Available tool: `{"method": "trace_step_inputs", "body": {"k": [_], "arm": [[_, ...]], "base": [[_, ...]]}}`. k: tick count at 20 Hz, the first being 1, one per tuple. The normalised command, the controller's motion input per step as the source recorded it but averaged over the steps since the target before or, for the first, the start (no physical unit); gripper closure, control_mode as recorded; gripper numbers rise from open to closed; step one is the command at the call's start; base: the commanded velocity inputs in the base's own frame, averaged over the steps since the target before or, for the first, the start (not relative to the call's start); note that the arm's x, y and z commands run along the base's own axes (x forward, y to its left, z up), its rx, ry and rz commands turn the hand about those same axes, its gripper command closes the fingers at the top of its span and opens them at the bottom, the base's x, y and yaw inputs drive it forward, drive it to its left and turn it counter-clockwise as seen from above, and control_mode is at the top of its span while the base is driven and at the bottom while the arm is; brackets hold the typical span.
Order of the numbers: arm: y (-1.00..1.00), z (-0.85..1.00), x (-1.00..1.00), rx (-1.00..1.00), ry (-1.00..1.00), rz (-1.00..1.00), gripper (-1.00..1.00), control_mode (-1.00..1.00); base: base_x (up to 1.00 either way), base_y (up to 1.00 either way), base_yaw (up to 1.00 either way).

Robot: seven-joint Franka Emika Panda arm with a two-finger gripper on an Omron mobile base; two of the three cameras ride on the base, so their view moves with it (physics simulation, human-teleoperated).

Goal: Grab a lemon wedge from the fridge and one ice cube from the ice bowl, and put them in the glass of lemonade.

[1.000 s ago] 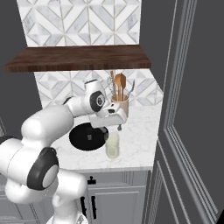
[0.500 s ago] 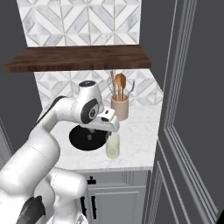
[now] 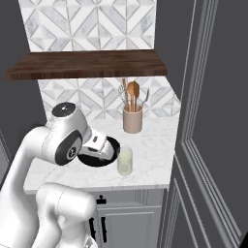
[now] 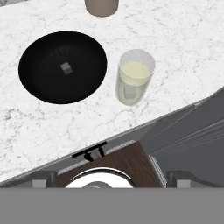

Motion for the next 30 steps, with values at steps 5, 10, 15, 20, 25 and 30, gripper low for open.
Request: {"method": "trace_step_inputs", "body": {"k": [5,10,15,20,25,30], "arm": [[0.48,0.02,-0.46,-0.09,0.0,0.01,-1.0,-1.0],[0.09,0.0,-0.05,-0.01,0.0,0.01,-1.0,1.0],[0.0,0.0,0.0,0.0,0.0,0.0,-1.0,1.0],[0.0,0.0,0.0,0.0,0.0,0.0,-1.0,1.0],[0.0,0.0,0.0,0.0,0.0,0.0,-1.0,1.0],[0.0,0.0,0.0,0.0,0.0,0.0,-1.0,1.0]], "base": [[0.0,0.0,0.0],[-0.35,0.18,0.03],[-0.66,0.01,0.02],[-1.0,-0.1,-0.05],[-1.0,0.02,-0.22],[-0.96,0.13,-0.41]]}}
